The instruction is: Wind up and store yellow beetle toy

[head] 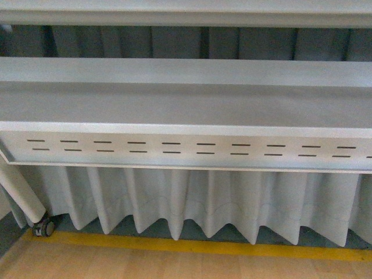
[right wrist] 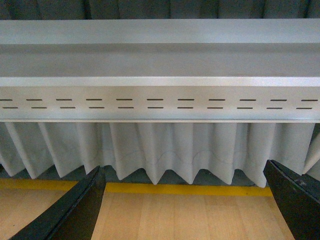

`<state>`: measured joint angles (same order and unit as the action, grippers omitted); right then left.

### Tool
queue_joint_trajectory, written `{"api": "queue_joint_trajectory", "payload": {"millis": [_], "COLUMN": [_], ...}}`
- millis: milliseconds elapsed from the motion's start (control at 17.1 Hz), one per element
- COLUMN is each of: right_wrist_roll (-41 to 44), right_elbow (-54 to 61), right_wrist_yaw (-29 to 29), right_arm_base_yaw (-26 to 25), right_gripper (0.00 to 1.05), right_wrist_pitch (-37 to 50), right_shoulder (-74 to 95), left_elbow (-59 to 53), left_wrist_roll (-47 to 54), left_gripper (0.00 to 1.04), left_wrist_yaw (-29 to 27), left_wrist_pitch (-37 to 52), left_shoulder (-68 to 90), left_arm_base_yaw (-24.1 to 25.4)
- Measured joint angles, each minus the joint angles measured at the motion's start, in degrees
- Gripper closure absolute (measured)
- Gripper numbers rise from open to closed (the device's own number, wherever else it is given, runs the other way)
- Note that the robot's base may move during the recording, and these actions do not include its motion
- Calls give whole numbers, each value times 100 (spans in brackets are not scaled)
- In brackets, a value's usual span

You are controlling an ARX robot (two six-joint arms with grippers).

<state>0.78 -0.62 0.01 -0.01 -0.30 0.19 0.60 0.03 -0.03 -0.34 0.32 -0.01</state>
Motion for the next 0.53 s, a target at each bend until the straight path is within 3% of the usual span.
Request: {"api": "queue_joint_trajectory", "payload": {"millis": [525], "right_wrist_roll": [0], "right_elbow": [0], "right_wrist_yaw": [2], "right_arm_base_yaw": [0], "right_gripper": [7], "right_wrist_pitch": [-2], "right_shoulder": [0], "left_elbow": [0], "left_wrist_roll": [0], "left_gripper": [7], "left_wrist_yaw": [0], "left_wrist_pitch": [0], "left_shoulder": [2], "left_arm_base_yaw": [0]}}
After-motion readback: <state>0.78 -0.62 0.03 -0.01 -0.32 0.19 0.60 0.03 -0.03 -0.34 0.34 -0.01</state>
